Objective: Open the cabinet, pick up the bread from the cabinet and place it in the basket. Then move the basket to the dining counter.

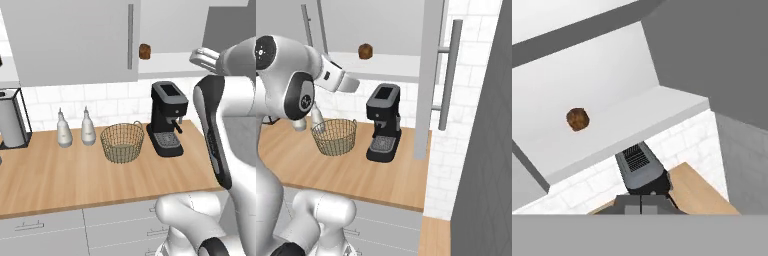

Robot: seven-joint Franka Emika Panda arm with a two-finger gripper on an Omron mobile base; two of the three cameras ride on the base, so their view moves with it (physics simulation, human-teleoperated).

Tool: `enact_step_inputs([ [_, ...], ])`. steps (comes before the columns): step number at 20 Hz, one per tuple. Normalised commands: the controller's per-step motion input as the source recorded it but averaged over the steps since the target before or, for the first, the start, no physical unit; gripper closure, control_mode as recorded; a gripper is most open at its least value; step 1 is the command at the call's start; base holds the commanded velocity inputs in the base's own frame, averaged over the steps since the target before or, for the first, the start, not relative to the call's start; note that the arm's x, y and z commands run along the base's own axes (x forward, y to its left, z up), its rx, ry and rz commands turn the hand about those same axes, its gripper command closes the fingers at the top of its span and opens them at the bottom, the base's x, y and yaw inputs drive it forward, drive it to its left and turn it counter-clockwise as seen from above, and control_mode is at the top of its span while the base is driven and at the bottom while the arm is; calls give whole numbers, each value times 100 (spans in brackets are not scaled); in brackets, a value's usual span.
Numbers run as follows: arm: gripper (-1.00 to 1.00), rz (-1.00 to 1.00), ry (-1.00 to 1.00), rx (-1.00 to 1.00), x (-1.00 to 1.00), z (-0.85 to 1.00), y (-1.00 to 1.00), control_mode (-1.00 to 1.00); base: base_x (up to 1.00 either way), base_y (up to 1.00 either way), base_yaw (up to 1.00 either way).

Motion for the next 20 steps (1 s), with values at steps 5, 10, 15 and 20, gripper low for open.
enact_step_inputs([
  [5, -100, 45, 5, 0, 44, 1, 45, -100, 0, 0, 0],
  [10, -100, 5, 1, -3, 45, 10, 28, -100, 0, 0, 0],
  [15, -100, -2, 0, -4, 45, 2, 21, -100, 0, 0, 0],
  [20, -100, 12, 0, 0, 52, 0, 0, -100, 0, 0, 0],
])
